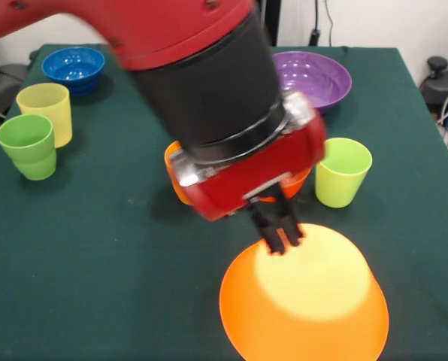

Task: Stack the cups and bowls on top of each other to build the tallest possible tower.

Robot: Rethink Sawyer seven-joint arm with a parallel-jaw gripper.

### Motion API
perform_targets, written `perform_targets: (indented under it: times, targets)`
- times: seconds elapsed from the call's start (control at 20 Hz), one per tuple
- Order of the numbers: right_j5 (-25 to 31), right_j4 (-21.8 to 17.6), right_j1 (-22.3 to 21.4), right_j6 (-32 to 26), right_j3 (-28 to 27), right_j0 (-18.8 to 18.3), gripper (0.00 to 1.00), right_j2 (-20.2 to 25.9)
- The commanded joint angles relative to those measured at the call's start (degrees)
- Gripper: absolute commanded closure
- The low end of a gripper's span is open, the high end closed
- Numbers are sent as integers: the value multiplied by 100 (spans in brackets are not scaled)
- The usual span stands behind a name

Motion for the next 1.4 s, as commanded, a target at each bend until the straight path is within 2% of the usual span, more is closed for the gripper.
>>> perform_targets:
  times: [0.05,0.25,0.8,1.4]
  targets:
    - [-941,337,-354,2311,1217,190,100,-1417]
    - [-1348,486,-501,2762,1514,268,100,-1654]
    - [-1856,805,-536,3071,1121,789,100,-2106]
    - [-2895,959,-642,3727,1325,1161,100,-2831]
